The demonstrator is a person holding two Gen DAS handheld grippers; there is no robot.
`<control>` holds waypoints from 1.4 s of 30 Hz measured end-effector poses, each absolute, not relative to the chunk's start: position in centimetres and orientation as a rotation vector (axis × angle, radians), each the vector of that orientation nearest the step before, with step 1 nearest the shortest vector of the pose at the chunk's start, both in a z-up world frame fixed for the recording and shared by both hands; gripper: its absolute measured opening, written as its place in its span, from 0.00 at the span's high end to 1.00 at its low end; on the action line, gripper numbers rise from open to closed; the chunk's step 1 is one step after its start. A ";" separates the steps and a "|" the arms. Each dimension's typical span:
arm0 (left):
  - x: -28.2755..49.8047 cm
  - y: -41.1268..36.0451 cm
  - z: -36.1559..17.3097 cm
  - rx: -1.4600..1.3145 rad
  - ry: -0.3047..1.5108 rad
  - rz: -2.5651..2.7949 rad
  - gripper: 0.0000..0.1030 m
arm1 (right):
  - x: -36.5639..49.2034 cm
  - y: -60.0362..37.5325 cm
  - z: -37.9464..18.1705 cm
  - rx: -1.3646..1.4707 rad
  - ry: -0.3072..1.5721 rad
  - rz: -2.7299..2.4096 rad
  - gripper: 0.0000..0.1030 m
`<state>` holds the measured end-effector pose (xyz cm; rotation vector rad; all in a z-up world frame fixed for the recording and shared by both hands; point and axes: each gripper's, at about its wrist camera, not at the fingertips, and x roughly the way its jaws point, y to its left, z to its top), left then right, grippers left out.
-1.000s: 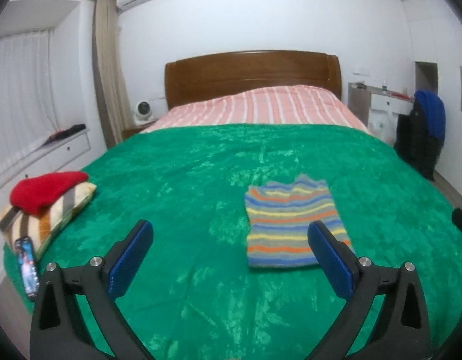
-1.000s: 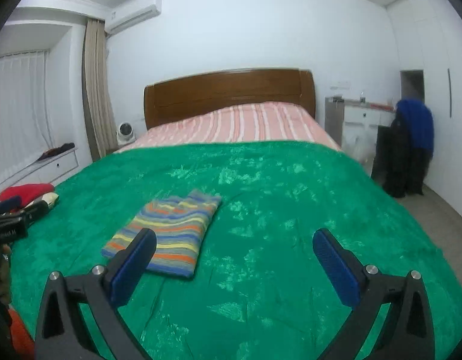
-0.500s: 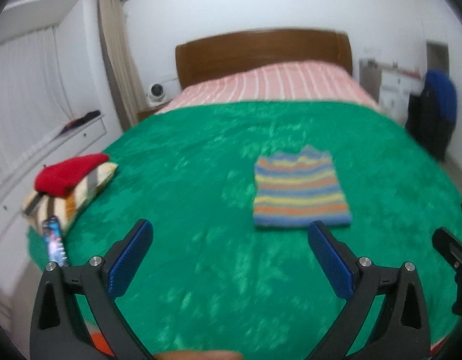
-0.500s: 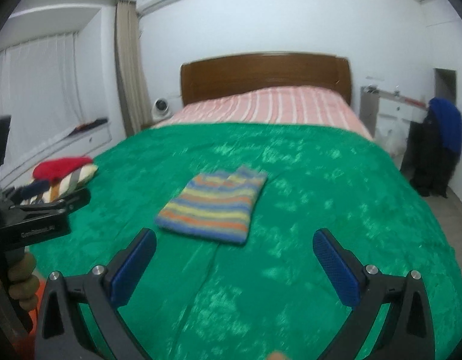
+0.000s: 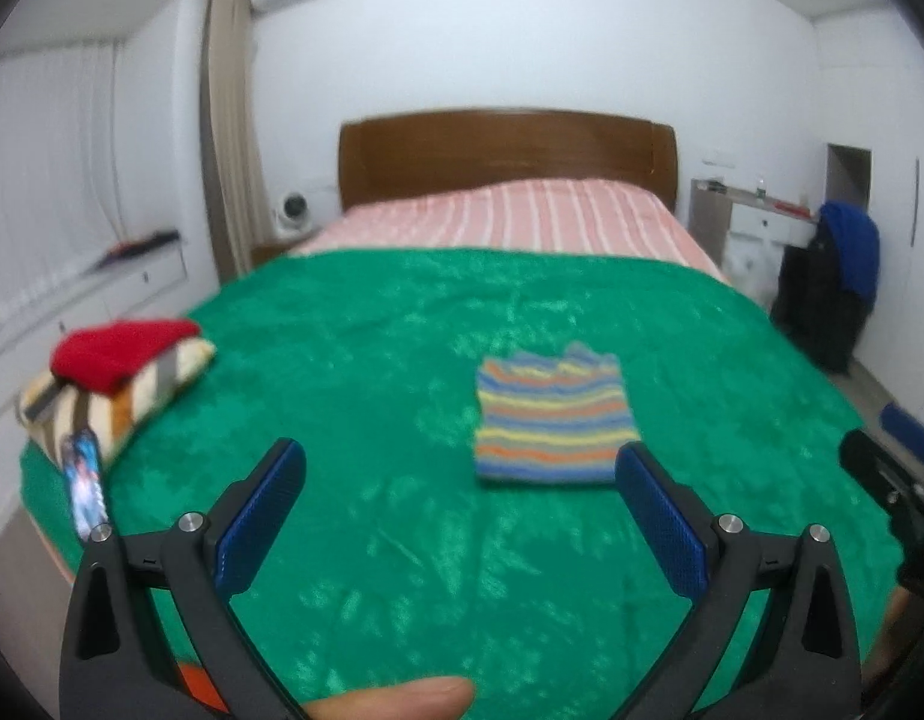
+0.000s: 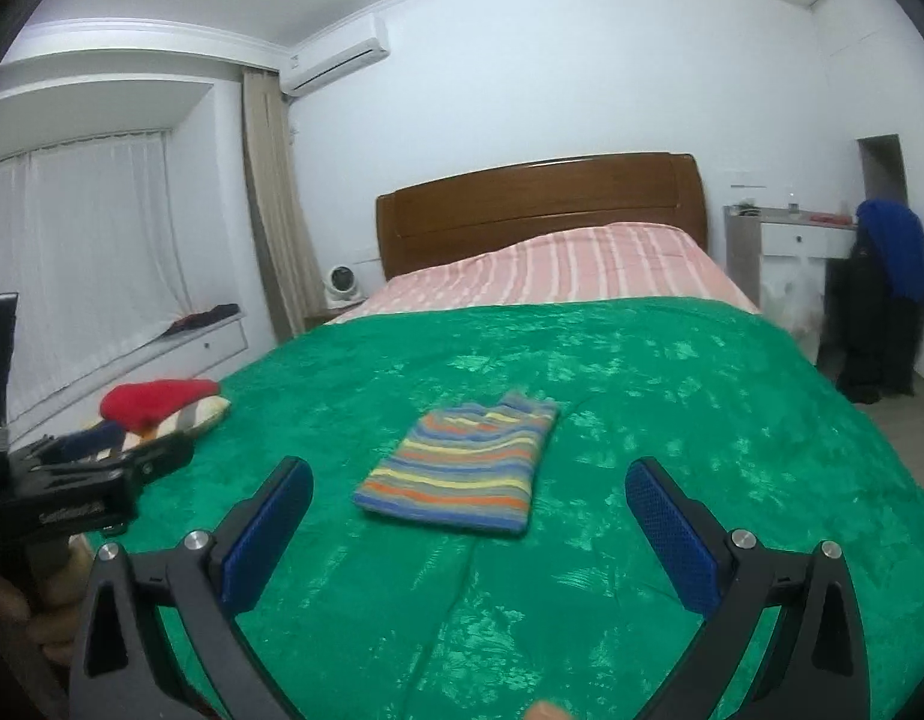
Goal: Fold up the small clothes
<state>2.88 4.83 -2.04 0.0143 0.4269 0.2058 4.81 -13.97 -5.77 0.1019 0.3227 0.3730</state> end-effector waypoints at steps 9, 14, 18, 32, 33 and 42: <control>2.8 3.9 -2.7 0.068 0.451 0.162 0.00 | 4.2 -12.4 -5.8 -0.003 0.336 0.280 0.00; 2.9 3.8 -2.5 0.031 0.496 0.149 0.00 | 4.5 -12.6 -5.3 0.010 0.367 0.287 0.00; 3.3 4.2 -2.8 -0.025 0.554 0.135 0.00 | 5.4 -11.6 -4.2 -0.035 0.435 0.251 0.00; 4.4 3.9 -4.4 0.048 0.688 0.172 0.00 | 5.8 -10.6 -5.5 -0.060 0.578 0.266 0.00; 4.4 3.8 -4.4 0.054 0.690 0.177 0.00 | 5.8 -10.5 -5.4 -0.066 0.583 0.266 0.00; 4.2 4.2 -4.4 0.044 0.702 0.174 0.00 | 5.6 -10.0 -6.0 -0.085 0.620 0.264 0.00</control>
